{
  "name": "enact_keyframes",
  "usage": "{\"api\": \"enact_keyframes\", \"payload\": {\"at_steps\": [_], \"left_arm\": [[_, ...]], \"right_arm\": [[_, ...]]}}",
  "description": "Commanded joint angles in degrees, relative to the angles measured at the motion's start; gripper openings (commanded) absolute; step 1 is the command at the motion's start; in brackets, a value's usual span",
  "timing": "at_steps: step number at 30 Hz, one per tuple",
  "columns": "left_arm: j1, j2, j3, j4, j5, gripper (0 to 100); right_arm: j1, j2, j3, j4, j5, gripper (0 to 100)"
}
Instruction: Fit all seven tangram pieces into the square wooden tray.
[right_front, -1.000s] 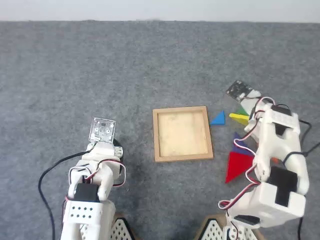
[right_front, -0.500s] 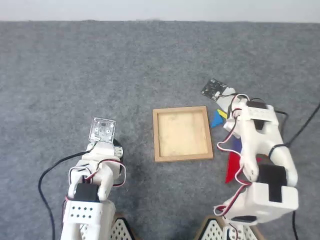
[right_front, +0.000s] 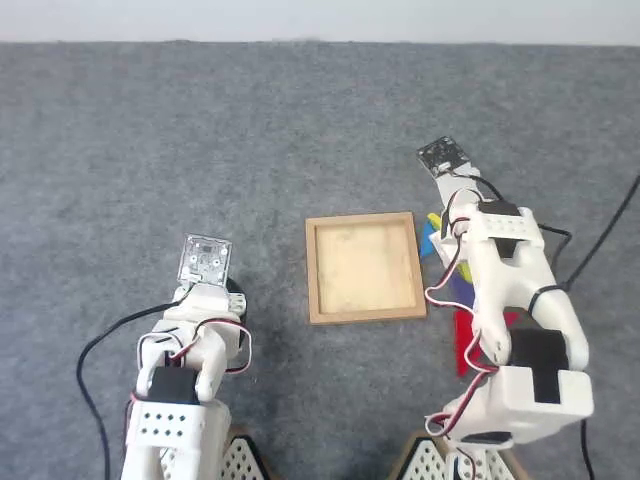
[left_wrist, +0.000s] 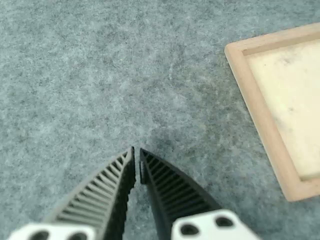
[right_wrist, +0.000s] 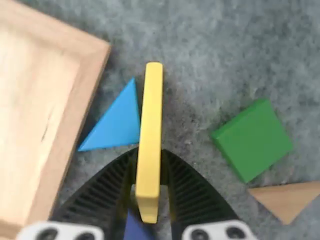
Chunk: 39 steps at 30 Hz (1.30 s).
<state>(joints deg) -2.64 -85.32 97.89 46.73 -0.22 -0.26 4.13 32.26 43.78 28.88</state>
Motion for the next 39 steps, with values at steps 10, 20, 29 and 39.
{"api": "enact_keyframes", "payload": {"at_steps": [10,20,29,39], "left_arm": [[-0.09,-0.7,-1.1,0.0,0.26,1],[-0.09,-0.7,-1.1,0.0,0.26,1],[-0.09,-0.7,-1.1,0.0,0.26,1],[-0.09,-0.7,-1.1,0.0,0.26,1]], "right_arm": [[-0.92,-1.63,-21.89,22.81,-19.08,0.7],[-17.98,-1.63,-24.53,29.05,-29.98,0.6],[-33.27,-0.84,-24.44,26.24,-43.96,0.6],[-36.0,4.0,-21.19,17.89,-52.66,0.7]]}}
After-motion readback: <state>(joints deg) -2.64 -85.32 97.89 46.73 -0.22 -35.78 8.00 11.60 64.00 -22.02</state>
